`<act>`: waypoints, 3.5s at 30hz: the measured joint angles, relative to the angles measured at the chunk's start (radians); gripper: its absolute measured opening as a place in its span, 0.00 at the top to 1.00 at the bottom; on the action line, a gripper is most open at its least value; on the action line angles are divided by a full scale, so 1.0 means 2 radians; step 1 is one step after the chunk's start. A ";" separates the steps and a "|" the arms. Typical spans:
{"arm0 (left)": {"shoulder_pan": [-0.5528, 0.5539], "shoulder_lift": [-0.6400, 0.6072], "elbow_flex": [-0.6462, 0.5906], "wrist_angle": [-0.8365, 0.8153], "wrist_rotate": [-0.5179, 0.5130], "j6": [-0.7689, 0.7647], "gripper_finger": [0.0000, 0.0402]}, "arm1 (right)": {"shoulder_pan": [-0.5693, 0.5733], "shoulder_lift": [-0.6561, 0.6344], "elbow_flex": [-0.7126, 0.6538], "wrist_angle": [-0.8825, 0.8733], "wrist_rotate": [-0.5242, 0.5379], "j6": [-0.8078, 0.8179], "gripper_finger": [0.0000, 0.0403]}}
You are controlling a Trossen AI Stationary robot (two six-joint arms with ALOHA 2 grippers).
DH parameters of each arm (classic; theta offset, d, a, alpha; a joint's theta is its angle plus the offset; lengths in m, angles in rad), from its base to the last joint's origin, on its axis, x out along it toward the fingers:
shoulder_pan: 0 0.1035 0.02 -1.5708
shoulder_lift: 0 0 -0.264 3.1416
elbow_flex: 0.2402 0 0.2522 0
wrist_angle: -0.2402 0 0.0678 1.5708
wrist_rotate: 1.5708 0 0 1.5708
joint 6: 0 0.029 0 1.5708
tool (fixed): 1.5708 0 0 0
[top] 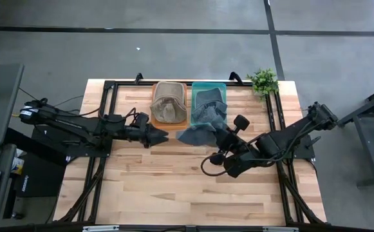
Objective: Pick & Place hat
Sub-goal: Put the black cap into the blue bin
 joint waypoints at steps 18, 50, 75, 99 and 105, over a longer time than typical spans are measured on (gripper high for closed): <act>0.000 0.057 0.000 0.091 -0.056 -0.151 0.17 | 0.000 0.000 0.025 0.084 0.030 -0.251 0.99; 0.047 0.198 0.105 0.181 0.091 -0.202 0.25 | -0.020 0.000 0.025 0.147 -0.001 -0.345 0.99; 0.046 0.201 0.109 0.121 0.108 -0.134 1.00 | -0.019 0.000 0.025 0.148 -0.036 -0.337 0.89; 0.046 0.201 0.109 0.100 0.089 -0.080 1.00 | -0.019 -0.027 0.025 0.140 -0.122 -0.252 0.47; 0.068 0.201 0.109 0.091 0.085 -0.064 1.00 | -0.019 -0.058 0.025 0.140 -0.127 -0.229 0.46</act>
